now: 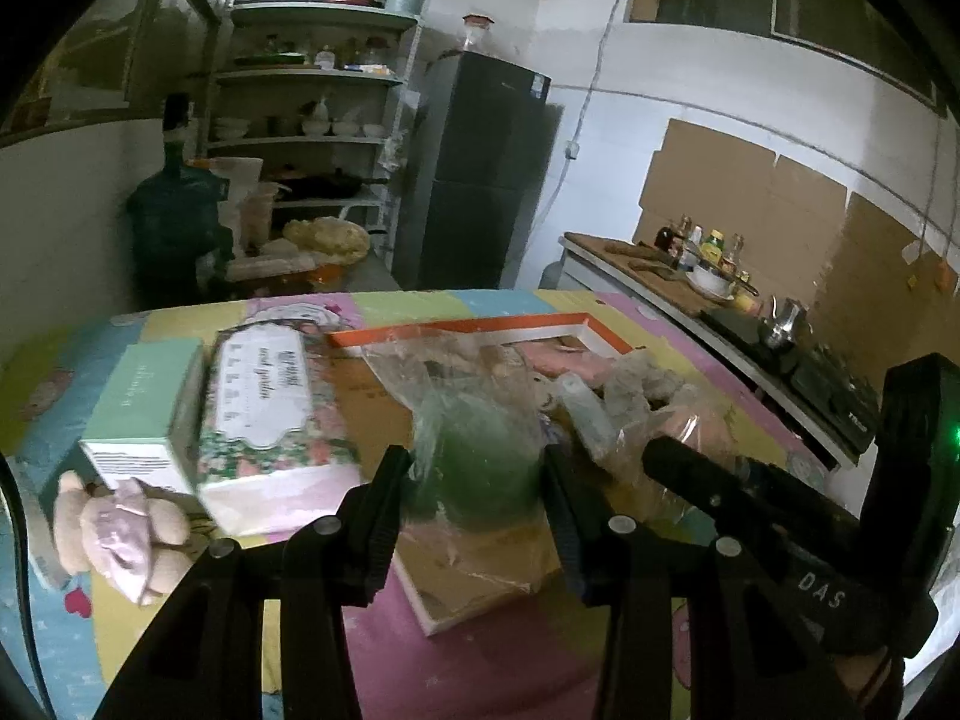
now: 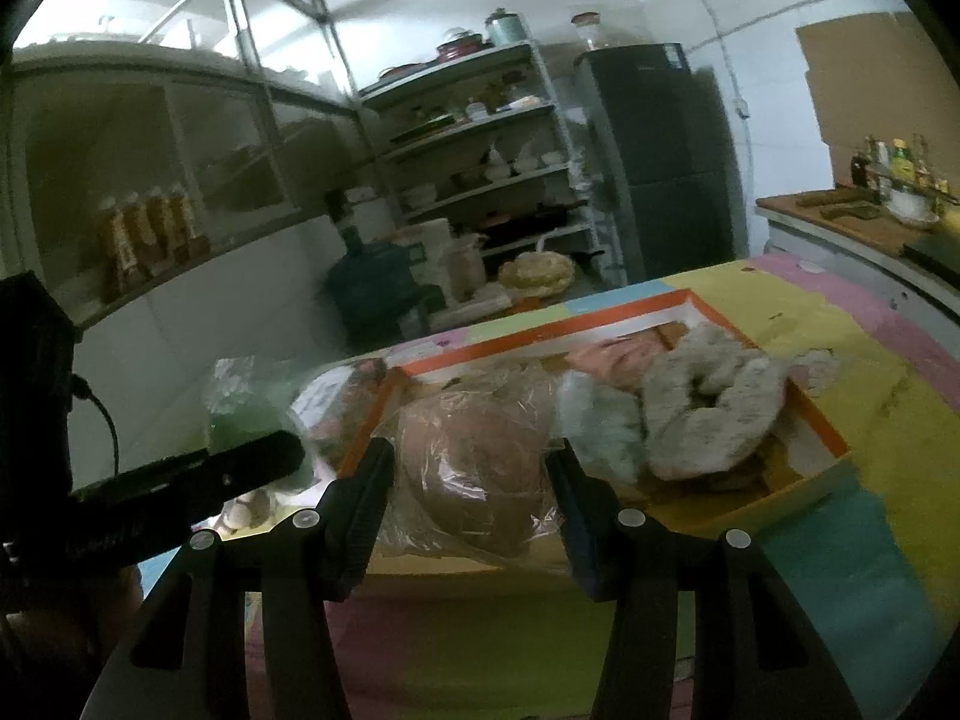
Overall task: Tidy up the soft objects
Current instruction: 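Carry the bagged brown item and green plastic bag toward the cardboard box, then lower the bagged brown item and green bag into the box with both tools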
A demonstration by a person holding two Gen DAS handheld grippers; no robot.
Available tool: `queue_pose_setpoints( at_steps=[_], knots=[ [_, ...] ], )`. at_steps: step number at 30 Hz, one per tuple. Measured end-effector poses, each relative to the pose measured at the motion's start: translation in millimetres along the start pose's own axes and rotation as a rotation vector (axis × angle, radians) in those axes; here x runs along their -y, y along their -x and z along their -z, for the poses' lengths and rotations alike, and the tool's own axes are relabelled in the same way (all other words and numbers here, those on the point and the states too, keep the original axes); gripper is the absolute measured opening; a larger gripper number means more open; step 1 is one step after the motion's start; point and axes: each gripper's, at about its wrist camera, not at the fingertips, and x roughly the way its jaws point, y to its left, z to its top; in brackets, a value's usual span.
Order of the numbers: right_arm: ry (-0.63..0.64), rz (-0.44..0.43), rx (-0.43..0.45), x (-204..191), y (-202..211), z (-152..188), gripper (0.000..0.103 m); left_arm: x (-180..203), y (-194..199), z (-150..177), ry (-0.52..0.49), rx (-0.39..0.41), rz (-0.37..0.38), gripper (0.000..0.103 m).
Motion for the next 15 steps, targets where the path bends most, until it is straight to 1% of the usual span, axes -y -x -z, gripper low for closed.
queue_pose_setpoints(
  at_steps=[15],
  knots=[
    [-0.06,0.058,0.03,47.9,6.4,-3.9,0.053,27.8,-36.1,2.4,-0.03,-0.056,0.004,0.045]
  ],
)
